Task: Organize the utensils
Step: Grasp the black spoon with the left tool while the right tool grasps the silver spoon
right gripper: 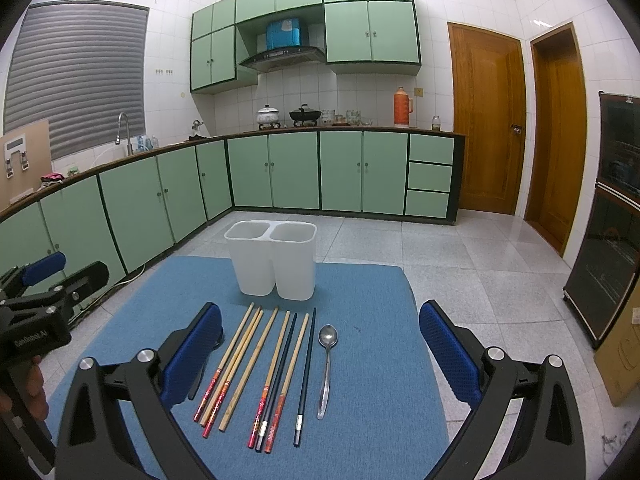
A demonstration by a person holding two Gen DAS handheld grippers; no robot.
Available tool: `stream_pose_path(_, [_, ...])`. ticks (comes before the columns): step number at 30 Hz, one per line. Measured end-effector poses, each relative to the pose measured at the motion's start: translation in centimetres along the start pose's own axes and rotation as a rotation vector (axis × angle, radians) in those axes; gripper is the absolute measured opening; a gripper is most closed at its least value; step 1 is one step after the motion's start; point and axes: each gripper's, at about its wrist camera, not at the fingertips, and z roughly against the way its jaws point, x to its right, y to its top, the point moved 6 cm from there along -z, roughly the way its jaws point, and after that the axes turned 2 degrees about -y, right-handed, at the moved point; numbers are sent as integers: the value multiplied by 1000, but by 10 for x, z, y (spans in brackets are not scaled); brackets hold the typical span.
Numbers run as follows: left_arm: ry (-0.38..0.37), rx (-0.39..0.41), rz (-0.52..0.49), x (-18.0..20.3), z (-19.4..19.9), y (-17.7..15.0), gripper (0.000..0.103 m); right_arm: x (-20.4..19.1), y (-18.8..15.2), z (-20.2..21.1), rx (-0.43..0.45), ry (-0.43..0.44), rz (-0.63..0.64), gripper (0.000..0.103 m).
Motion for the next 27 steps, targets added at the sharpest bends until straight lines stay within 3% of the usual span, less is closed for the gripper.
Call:
stream_pose_path(9, [10,-23,-3,-6,-4,-3,98,1,-5,-12,-20,0,1,97])
stream_pose_path(15, [29,-113,3,-16,-45,-19,98,8,-11,-41,-77,7,-10,97])
stream_pose_path(21, [33,-255,-8,-24,-103,-42,98,13,-26,-95,-207,57,-28,80])
stream_pose_path(25, [8,-369,35,-26,-143,-62,98,14,-40,-133,-316,85,-45,68])
stream_pose_path(27, [13,-411,45,-25,-160,-72,96,15,-48,-150,-362,88,-52,67])
